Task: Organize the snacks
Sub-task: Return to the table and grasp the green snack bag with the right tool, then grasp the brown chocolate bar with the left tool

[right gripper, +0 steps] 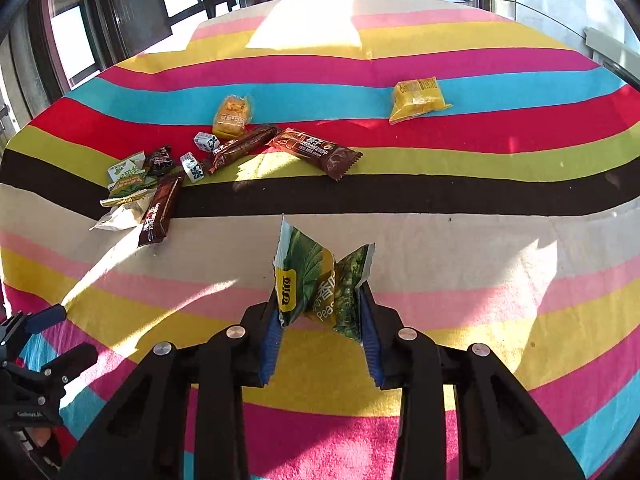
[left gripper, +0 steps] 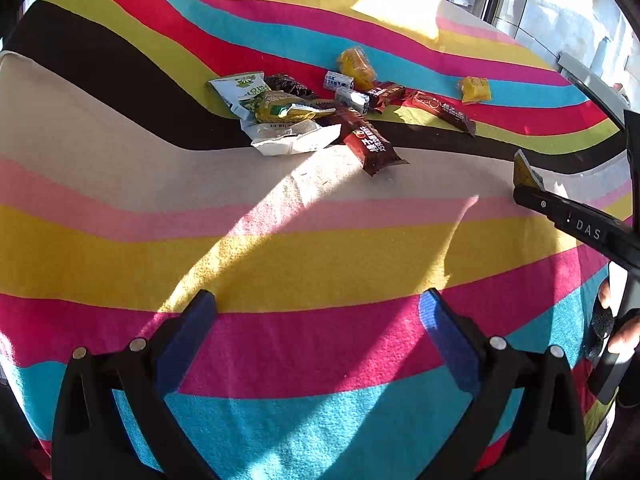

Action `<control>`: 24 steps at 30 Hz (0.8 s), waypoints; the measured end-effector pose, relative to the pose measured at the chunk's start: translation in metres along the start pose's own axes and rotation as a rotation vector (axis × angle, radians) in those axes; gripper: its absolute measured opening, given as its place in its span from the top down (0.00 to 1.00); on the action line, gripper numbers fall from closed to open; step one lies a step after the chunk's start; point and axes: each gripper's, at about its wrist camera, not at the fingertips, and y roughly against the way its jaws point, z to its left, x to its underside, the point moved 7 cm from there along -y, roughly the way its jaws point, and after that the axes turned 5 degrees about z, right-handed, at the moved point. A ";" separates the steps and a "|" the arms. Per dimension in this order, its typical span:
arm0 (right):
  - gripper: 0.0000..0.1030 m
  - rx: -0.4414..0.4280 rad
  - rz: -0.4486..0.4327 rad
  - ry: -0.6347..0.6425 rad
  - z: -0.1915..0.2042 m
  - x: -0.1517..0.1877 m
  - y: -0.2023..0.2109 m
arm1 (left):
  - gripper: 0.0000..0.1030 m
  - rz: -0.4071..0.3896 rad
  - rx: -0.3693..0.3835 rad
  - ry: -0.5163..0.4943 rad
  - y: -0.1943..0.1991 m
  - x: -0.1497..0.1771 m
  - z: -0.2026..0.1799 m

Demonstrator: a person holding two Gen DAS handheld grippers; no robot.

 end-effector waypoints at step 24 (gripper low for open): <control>0.65 -0.124 -0.016 -0.104 -0.016 0.023 0.015 | 0.77 -0.071 0.038 -0.120 -0.029 -0.043 -0.081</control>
